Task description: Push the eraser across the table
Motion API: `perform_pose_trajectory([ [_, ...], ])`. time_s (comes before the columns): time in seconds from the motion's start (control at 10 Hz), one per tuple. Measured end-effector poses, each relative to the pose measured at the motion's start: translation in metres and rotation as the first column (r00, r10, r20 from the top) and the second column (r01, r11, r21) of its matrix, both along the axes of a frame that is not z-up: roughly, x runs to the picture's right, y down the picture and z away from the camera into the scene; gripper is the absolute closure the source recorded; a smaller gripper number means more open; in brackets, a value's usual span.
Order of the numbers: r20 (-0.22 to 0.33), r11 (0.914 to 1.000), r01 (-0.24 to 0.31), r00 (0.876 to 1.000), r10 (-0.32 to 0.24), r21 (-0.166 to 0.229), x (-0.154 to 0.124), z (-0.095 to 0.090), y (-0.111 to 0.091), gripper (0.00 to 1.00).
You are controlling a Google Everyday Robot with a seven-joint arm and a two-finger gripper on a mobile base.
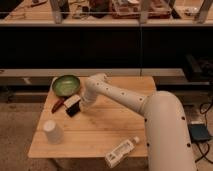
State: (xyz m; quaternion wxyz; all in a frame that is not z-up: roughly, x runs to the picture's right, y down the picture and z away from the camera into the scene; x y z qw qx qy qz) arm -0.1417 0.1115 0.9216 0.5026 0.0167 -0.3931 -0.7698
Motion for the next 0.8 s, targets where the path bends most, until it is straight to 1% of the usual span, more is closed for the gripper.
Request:
perform_pose_trajectory([
  [0.2, 0.02, 0.9998, -0.009, 1.0, 0.008, 0.02, -0.006, 0.003, -0.008, 1.0],
  [0.3, 0.02, 0.9998, -0.004, 1.0, 0.003, 0.017, -0.01, 0.007, -0.009, 1.0],
  [0.5, 0.008, 1.0, 0.006, 1.0, -0.006, 0.002, -0.012, 0.016, -0.009, 1.0],
  [0.6, 0.003, 1.0, 0.008, 1.0, -0.008, -0.001, -0.011, 0.017, -0.01, 1.0],
  [0.7, -0.014, 0.9999, 0.016, 1.0, -0.016, 0.0, -0.007, 0.015, -0.011, 1.0],
  [0.8, -0.03, 0.9999, 0.011, 0.999, -0.011, 0.007, -0.002, 0.011, -0.015, 1.0],
])
